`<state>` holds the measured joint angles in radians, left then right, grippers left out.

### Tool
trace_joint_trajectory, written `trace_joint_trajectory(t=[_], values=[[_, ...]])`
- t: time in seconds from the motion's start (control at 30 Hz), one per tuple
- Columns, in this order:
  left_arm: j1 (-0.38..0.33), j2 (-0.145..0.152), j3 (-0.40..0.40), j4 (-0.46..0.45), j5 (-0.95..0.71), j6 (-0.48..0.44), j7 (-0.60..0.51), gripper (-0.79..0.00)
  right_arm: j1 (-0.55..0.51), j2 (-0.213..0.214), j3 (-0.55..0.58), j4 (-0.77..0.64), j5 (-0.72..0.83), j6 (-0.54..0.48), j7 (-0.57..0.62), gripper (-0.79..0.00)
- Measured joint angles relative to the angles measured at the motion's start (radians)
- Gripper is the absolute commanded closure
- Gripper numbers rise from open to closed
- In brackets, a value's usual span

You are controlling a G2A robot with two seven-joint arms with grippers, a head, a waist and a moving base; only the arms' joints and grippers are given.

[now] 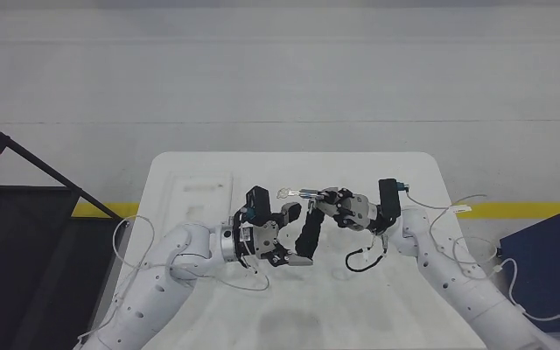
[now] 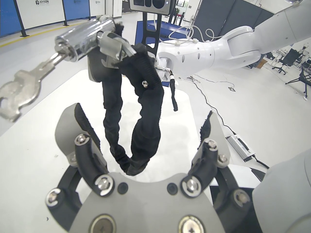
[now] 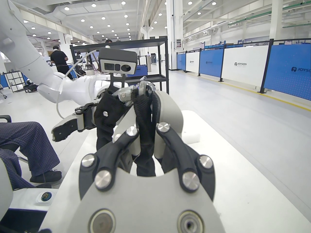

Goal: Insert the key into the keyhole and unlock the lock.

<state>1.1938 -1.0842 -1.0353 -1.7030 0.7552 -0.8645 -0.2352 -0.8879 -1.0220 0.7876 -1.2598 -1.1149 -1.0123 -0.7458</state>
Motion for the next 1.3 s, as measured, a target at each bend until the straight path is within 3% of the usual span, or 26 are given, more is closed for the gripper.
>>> trace_joint_trajectory(t=[0.13,0.17,0.2,0.27,0.83,1.3], values=[[-0.01,-0.004,0.015,0.01,0.012,0.015,-0.003,-0.785,0.0,-0.002,0.0,0.002,-0.001,0.0,0.002,0.0],[-0.012,-0.005,0.019,0.013,0.011,0.023,-0.005,-0.606,0.001,-0.003,-0.001,0.0,-0.005,0.0,0.002,0.0],[-0.014,-0.006,0.022,0.014,0.01,0.027,-0.006,-0.314,0.001,-0.003,-0.002,-0.002,-0.008,0.0,0.002,0.0],[-0.019,-0.008,0.027,0.015,0.011,0.025,-0.005,0.0,0.001,-0.004,-0.002,-0.003,-0.011,0.0,0.002,0.0],[-0.018,-0.005,0.021,0.014,0.022,0.005,-0.017,0.0,-0.005,-0.004,0.007,0.009,-0.018,0.0,-0.01,0.0],[0.003,0.005,-0.017,-0.053,0.001,-0.008,-0.022,0.0,-0.01,-0.011,0.007,0.039,-0.007,0.0,-0.003,0.0]])
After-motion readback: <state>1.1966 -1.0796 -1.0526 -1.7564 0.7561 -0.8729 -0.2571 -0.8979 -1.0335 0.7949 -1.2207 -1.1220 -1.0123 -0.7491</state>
